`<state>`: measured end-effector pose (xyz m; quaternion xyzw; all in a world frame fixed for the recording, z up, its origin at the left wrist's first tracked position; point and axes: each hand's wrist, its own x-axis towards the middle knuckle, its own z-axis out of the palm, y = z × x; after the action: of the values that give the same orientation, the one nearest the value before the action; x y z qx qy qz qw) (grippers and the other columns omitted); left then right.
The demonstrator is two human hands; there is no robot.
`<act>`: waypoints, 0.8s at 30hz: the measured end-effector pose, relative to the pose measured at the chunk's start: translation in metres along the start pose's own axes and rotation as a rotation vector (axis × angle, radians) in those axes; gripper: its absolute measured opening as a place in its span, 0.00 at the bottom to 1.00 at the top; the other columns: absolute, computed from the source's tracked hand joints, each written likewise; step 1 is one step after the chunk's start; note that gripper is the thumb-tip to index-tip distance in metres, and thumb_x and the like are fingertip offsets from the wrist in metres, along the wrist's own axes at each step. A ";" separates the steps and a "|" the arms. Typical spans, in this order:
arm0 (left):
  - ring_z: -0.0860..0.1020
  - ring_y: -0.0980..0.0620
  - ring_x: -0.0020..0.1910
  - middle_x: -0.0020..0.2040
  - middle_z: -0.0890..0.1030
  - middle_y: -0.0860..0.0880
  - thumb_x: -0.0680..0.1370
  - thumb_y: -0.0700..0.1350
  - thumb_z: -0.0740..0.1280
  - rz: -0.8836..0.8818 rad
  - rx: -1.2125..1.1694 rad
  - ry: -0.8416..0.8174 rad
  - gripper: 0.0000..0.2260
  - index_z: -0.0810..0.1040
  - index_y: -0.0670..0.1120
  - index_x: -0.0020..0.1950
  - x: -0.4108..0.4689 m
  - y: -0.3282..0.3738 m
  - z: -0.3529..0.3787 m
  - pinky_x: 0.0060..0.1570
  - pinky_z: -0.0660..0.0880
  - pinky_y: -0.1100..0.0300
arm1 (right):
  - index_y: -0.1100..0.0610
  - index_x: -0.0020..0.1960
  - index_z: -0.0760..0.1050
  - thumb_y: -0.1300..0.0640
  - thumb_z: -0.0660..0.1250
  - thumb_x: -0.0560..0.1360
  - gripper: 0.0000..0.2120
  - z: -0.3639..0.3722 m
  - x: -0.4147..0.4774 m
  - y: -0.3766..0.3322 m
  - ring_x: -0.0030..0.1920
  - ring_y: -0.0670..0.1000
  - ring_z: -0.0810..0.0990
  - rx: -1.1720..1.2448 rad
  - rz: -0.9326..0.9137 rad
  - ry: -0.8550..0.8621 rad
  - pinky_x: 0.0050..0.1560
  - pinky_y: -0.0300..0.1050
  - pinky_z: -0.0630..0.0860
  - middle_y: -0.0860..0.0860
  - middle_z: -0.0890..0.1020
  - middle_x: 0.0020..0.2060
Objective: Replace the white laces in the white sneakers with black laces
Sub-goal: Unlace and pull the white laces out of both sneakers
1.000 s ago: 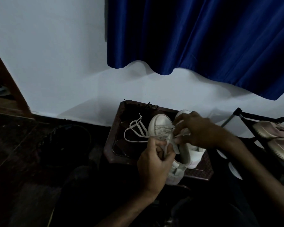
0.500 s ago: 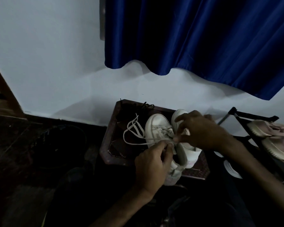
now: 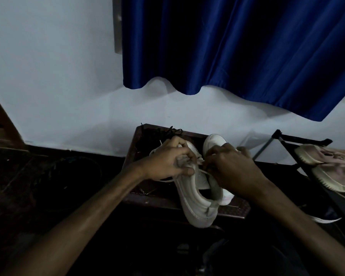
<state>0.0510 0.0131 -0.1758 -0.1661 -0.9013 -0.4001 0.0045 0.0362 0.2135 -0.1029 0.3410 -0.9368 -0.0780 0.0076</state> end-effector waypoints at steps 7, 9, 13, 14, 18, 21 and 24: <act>0.63 0.61 0.62 0.64 0.67 0.55 0.72 0.62 0.71 0.040 0.198 0.173 0.22 0.76 0.51 0.60 -0.015 0.007 0.013 0.59 0.60 0.63 | 0.58 0.50 0.83 0.61 0.66 0.77 0.07 0.011 0.025 0.014 0.62 0.48 0.75 0.409 -0.182 -0.131 0.63 0.41 0.68 0.49 0.77 0.62; 0.62 0.61 0.63 0.65 0.66 0.56 0.70 0.64 0.71 0.039 0.187 0.163 0.25 0.76 0.52 0.62 -0.022 0.007 0.012 0.61 0.58 0.61 | 0.58 0.44 0.82 0.60 0.68 0.77 0.06 0.008 0.025 0.018 0.60 0.45 0.76 0.528 -0.184 -0.225 0.61 0.38 0.71 0.49 0.76 0.62; 0.62 0.60 0.62 0.67 0.64 0.56 0.67 0.66 0.72 0.006 0.207 0.193 0.27 0.76 0.53 0.61 -0.024 0.009 0.013 0.61 0.59 0.55 | 0.47 0.37 0.81 0.56 0.74 0.72 0.07 0.001 0.025 0.021 0.57 0.43 0.76 0.592 -0.155 -0.161 0.60 0.48 0.75 0.43 0.77 0.58; 0.62 0.59 0.63 0.67 0.64 0.57 0.67 0.66 0.72 0.001 0.215 0.202 0.27 0.76 0.53 0.60 -0.024 0.010 0.014 0.61 0.59 0.54 | 0.43 0.36 0.79 0.55 0.74 0.72 0.09 -0.001 0.026 0.026 0.56 0.43 0.75 0.530 -0.121 -0.099 0.59 0.52 0.75 0.41 0.76 0.57; 0.63 0.55 0.66 0.68 0.63 0.56 0.67 0.67 0.71 0.002 0.226 0.227 0.25 0.76 0.56 0.57 -0.025 0.009 0.015 0.62 0.60 0.50 | 0.40 0.37 0.77 0.52 0.73 0.73 0.09 -0.026 0.025 0.059 0.60 0.49 0.72 0.379 0.156 0.210 0.59 0.62 0.72 0.42 0.73 0.56; 0.63 0.54 0.67 0.69 0.63 0.56 0.67 0.68 0.71 -0.003 0.227 0.231 0.25 0.76 0.56 0.58 -0.024 0.009 0.018 0.65 0.61 0.48 | 0.44 0.50 0.80 0.49 0.70 0.75 0.05 -0.031 0.020 0.053 0.67 0.51 0.68 0.245 0.198 0.192 0.64 0.66 0.67 0.45 0.71 0.67; 0.62 0.53 0.68 0.70 0.62 0.55 0.67 0.67 0.71 -0.022 0.215 0.233 0.26 0.76 0.56 0.59 -0.023 0.010 0.019 0.67 0.60 0.47 | 0.42 0.61 0.77 0.49 0.70 0.75 0.15 -0.025 0.017 0.021 0.73 0.49 0.60 0.222 -0.009 0.081 0.69 0.68 0.60 0.42 0.63 0.73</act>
<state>0.0781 0.0258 -0.1851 -0.1071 -0.9341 -0.3180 0.1221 0.0110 0.2151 -0.0756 0.3469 -0.9370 0.0401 0.0071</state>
